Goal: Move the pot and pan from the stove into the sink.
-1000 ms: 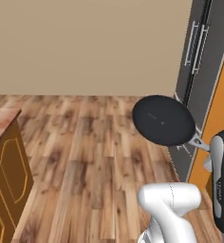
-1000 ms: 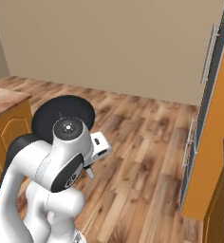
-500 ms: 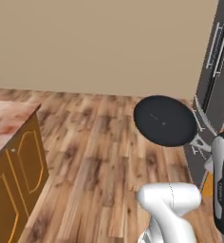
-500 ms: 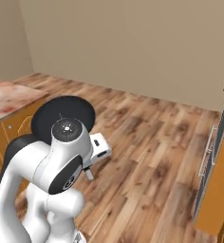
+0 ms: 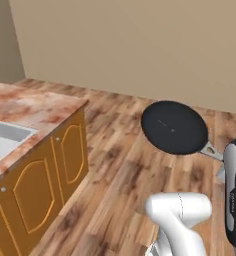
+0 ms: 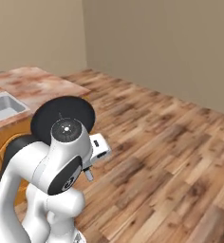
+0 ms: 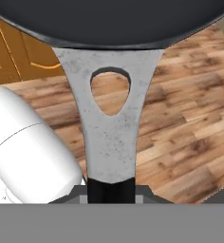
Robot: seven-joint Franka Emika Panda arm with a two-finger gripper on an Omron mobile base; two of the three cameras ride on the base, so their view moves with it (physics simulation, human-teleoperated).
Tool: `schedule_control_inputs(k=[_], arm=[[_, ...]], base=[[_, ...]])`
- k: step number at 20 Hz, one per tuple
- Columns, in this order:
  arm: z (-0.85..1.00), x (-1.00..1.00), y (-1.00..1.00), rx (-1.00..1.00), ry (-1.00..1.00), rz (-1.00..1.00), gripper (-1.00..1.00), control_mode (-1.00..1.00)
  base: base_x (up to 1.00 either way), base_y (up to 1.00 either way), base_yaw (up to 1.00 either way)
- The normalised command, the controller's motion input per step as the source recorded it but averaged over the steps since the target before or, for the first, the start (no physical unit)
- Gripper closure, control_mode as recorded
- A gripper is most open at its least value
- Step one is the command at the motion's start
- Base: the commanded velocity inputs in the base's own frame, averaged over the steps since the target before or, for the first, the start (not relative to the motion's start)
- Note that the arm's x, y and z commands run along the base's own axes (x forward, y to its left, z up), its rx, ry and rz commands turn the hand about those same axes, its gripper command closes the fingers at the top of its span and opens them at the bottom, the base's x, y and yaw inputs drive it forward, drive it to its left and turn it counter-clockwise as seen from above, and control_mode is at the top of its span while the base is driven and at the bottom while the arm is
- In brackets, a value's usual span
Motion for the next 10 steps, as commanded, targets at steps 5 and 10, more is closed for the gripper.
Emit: schedule_control_inputs(k=[5, 10], arm=[[0.00, 0.00, 0.00, 0.00, 0.00, 0.00, 1.00, 1.00], [0.00, 0.00, 0.00, 0.00, 0.00, 0.00, 1.00, 1.00]], base=[[0.00, -0.07, 0.47], [0.00, -0.05, 0.47]])
